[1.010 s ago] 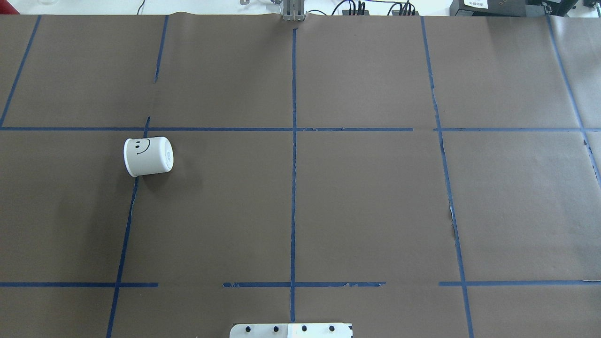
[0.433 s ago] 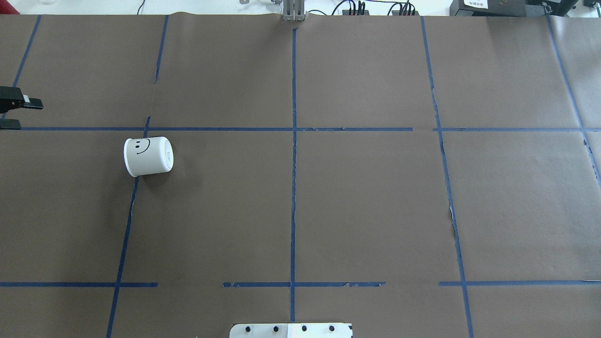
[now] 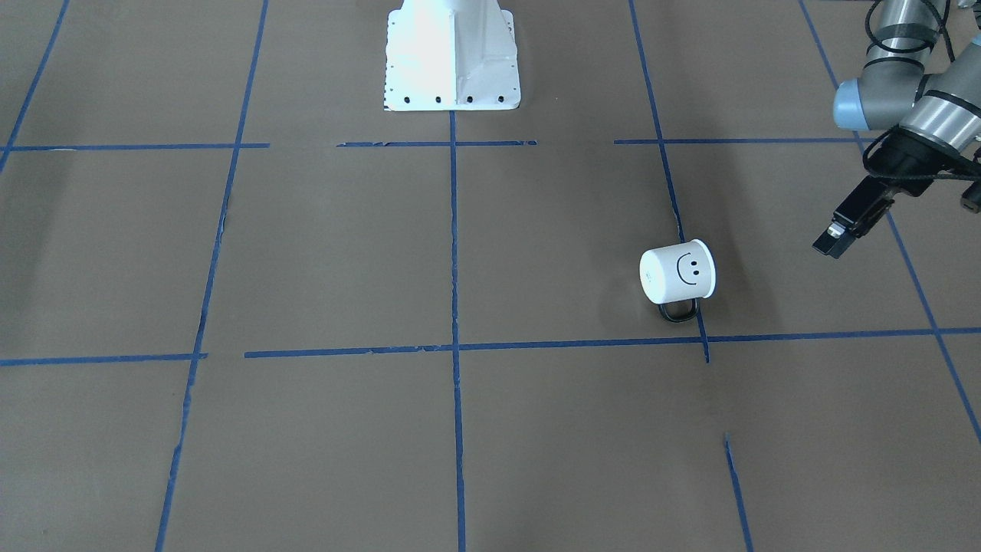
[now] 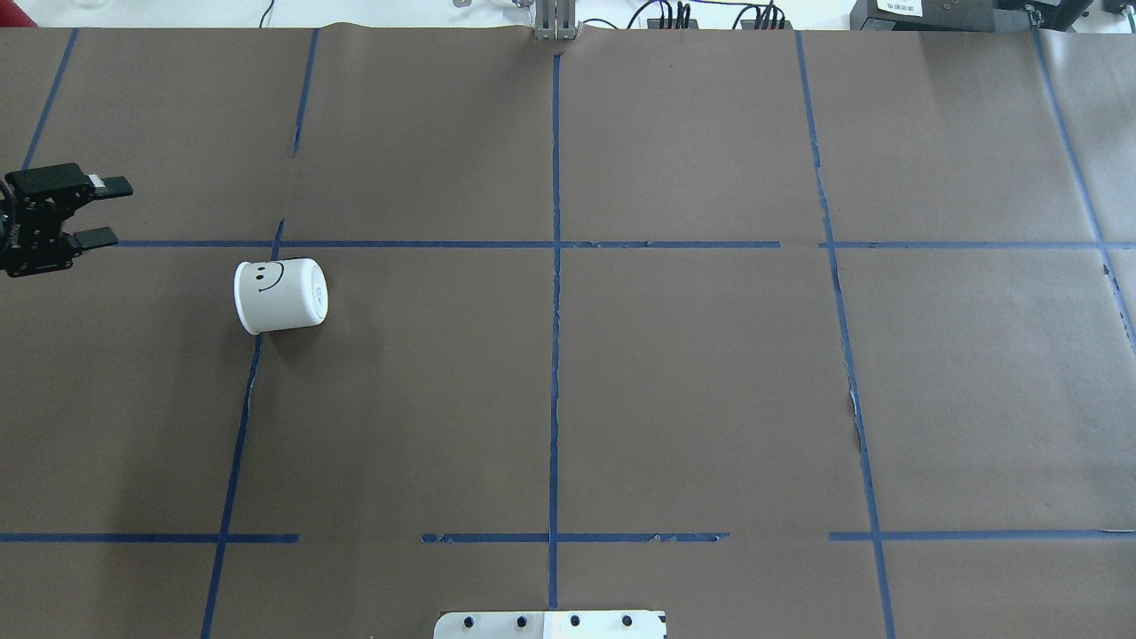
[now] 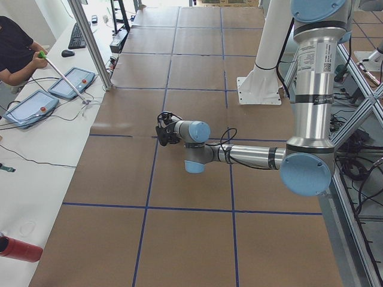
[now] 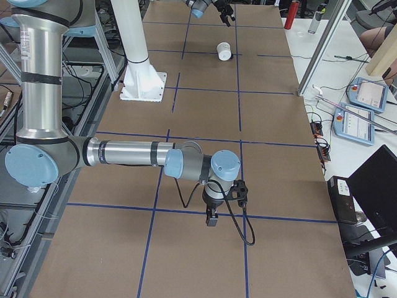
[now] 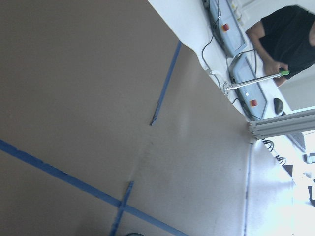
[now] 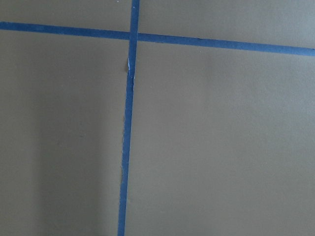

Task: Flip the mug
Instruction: 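Move the left gripper toward the open mouth of the sideways white mug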

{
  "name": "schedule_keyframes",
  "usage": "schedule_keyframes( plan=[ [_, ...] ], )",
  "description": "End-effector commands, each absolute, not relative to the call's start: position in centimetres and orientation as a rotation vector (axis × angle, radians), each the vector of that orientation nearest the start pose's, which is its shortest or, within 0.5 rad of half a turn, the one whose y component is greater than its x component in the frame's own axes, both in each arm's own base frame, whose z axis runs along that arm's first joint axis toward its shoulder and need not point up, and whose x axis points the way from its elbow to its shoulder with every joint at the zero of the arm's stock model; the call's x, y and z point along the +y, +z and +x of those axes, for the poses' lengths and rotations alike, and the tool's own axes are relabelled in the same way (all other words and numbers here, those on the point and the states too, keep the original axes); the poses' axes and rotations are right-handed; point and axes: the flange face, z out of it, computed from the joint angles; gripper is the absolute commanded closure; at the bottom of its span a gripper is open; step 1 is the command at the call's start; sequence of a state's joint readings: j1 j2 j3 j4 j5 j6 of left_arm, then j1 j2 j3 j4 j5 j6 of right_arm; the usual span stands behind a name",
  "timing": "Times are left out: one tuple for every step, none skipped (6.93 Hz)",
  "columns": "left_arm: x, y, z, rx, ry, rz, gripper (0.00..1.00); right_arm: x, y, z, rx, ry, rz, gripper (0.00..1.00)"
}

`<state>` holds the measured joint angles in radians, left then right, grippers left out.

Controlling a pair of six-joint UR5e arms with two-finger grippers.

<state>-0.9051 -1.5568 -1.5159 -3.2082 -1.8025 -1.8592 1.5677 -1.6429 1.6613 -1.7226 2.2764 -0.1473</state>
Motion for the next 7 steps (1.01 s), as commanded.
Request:
schedule_keyframes(
  plan=[
    [-42.0,55.3,24.3,1.762,-0.775,0.400,0.00,-45.0,66.8,6.7,-0.712,-0.097,-0.077,0.00],
    [-41.2,56.5,24.3,1.793,-0.767,0.415,0.00,-45.0,66.8,6.7,-0.712,-0.096,-0.078,0.00],
    [-41.3,56.8,25.4,1.789,-0.755,0.403,0.00,-45.0,66.8,6.7,-0.712,-0.097,-0.077,0.00],
    [-42.1,55.6,28.2,1.813,-0.725,0.384,0.00,-45.0,66.8,6.7,-0.712,-0.097,-0.077,0.00],
    [-41.5,55.3,32.3,1.810,-0.659,0.356,0.00,-45.0,66.8,6.7,-0.712,-0.097,-0.077,0.00],
    [-40.7,56.0,33.8,1.784,-0.605,0.371,0.00,-45.0,66.8,6.7,-0.712,-0.097,-0.077,0.00],
    [-40.6,56.0,33.8,1.785,-0.597,0.369,0.00,-45.0,66.8,6.7,-0.712,-0.097,-0.077,0.00]
  ],
)
